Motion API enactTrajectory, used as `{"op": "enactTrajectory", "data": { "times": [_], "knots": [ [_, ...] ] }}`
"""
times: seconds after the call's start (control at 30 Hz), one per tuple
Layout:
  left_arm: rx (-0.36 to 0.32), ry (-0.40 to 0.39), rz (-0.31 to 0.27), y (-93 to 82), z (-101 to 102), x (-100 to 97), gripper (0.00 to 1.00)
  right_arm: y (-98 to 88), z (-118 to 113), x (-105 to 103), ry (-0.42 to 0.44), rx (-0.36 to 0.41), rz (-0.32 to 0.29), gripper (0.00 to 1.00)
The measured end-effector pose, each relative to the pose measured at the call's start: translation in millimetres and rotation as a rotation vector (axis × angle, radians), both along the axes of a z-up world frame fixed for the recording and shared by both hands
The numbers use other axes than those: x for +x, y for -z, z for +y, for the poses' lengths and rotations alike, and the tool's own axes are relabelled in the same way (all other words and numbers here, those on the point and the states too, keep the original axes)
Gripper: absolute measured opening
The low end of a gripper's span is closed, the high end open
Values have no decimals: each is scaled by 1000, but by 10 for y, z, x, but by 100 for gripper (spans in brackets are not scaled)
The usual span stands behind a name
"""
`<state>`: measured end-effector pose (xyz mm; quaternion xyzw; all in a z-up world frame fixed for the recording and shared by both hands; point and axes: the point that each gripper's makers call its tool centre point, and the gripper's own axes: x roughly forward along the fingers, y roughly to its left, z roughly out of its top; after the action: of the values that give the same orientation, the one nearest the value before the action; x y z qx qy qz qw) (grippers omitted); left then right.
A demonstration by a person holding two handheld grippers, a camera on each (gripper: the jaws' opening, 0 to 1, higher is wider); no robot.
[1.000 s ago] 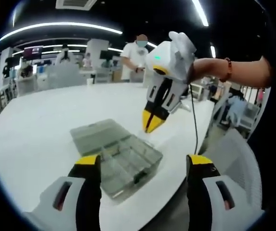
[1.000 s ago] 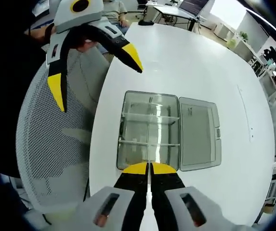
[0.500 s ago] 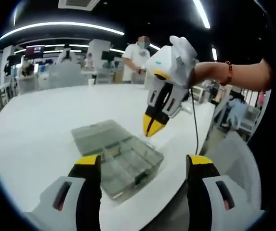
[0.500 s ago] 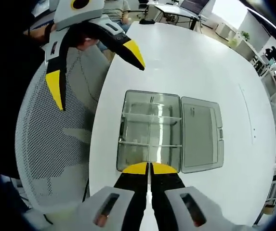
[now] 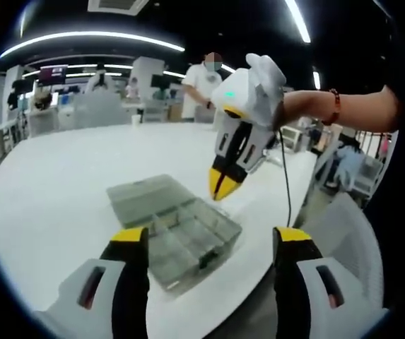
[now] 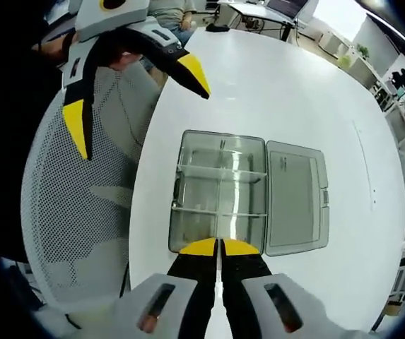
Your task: Insert the divider into the dual guide fixture by aligning both edges with the guide slots and pushing it downward to the bottom, including one-sided entry, uneven engagement, binding, and posture correction.
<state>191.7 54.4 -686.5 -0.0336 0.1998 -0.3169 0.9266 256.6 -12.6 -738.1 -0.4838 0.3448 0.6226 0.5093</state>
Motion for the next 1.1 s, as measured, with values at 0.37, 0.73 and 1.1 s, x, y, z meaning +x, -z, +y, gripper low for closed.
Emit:
{"op": "enactTrajectory", "data": {
  "times": [0.37,0.73,1.1],
  "knots": [
    [-3,-5,0,6,5,12,70,74,-27,33,66,21,58,0],
    [-21,-20,4,12,31,-5,70,162,-17,36,58,16,58,0],
    [-27,-24,4,20,61,-8,70,241,-8,10,54,6,67,0]
  ]
}}
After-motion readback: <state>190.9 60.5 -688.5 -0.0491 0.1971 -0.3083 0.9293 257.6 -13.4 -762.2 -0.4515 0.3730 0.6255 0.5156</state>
